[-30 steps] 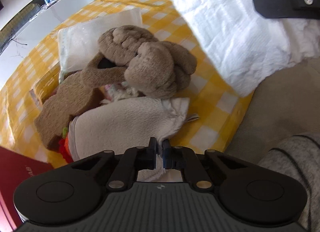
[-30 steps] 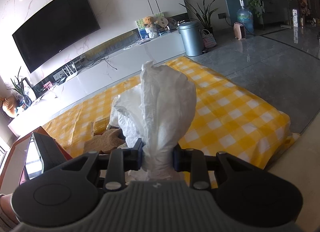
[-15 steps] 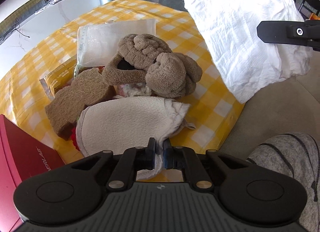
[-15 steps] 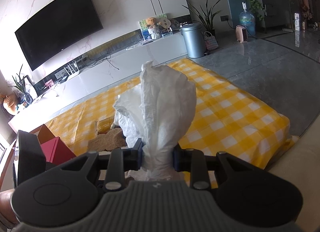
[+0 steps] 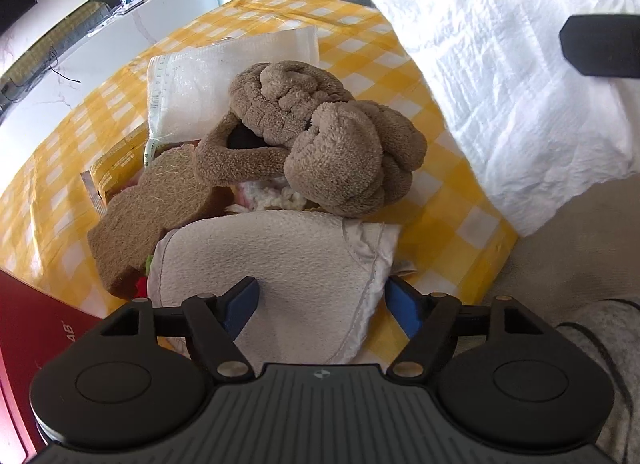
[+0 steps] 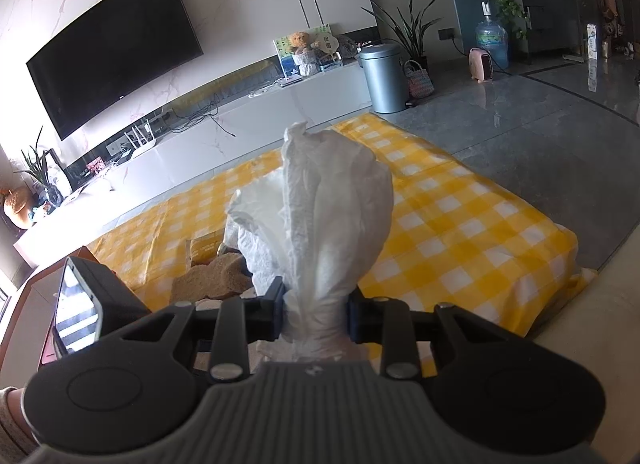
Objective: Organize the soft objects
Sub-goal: 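Lift the white cloth with the left gripper toward the open cardboard box while the right holds the bag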
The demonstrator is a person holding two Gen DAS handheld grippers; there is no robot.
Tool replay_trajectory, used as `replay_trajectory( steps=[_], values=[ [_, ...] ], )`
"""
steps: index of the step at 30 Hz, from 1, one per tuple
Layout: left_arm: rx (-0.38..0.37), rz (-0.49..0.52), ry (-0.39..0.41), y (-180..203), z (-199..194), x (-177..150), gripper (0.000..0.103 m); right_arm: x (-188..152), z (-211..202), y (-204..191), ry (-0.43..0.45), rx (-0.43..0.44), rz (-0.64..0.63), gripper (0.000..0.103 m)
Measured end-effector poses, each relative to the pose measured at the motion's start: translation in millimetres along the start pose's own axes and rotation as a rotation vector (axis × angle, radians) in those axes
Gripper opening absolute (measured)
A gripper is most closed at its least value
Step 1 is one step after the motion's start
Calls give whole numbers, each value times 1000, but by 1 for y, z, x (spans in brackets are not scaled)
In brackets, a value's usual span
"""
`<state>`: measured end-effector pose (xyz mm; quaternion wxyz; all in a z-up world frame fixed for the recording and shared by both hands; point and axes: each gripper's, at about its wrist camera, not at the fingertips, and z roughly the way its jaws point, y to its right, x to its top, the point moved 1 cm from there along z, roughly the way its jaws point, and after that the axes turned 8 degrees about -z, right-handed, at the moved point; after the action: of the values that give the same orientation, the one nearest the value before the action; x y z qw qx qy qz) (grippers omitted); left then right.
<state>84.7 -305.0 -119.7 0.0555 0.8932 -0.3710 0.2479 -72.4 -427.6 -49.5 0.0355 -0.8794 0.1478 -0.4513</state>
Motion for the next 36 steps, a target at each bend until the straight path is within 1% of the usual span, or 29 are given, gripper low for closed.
replay_trajectory(
  steps=[2, 3, 4, 5, 6, 7, 8, 9, 10, 14, 17, 18, 21, 23, 27, 30, 32, 36],
  values=[
    [71, 41, 16, 6, 4, 0, 86, -1, 1, 0, -1, -1, 0, 30],
    [80, 54, 24, 7, 3, -1, 86, -2, 1, 1, -2, -4, 0, 30],
    [83, 61, 26, 8, 2, -3, 81, -2, 1, 1, -3, -5, 1, 30],
    [79, 66, 29, 9, 0, -4, 64, -3, 0, 2, -2, -2, 2, 30],
    [63, 67, 28, 9, -2, -5, 53, -3, 0, 2, -1, 0, 3, 30],
    [58, 70, 31, 9, -6, -7, 22, -3, 0, 3, 0, -1, 4, 30],
    [74, 75, 32, 9, -9, -9, 11, -3, -1, 1, 0, -2, 5, 30],
    [108, 81, 41, 11, -13, -11, 10, -2, -1, 1, 0, -2, 4, 30],
    [123, 83, 50, 12, -17, -14, 10, -2, -1, 1, 0, -2, 5, 30],
    [110, 85, 92, 6, -37, -16, 9, -2, -2, 0, 1, 0, -4, 30],
    [123, 28, 129, -11, -58, -8, 9, -2, -3, -3, 1, 3, -12, 30],
    [120, -13, 144, -20, -68, -5, 9, -2, -3, -3, 2, 5, -13, 30],
    [84, -114, 193, -48, -98, 4, 6, -1, -4, -5, 7, 9, -21, 30],
    [57, -183, 233, -69, -119, 9, 6, -2, -4, -6, 7, 13, -22, 30],
    [-51, -311, 302, -106, -152, 15, 5, -3, -4, -9, 4, 15, -26, 30],
    [-78, -353, 350, -119, -164, 16, 5, -2, -4, -12, 4, 21, -30, 30],
    [-79, -380, 367, -125, -167, 16, 5, -1, -6, -14, 8, 27, -36, 30],
    [-174, -438, 399, -139, -176, 16, 5, 1, -7, -18, 13, 31, -45, 30]
  ],
)
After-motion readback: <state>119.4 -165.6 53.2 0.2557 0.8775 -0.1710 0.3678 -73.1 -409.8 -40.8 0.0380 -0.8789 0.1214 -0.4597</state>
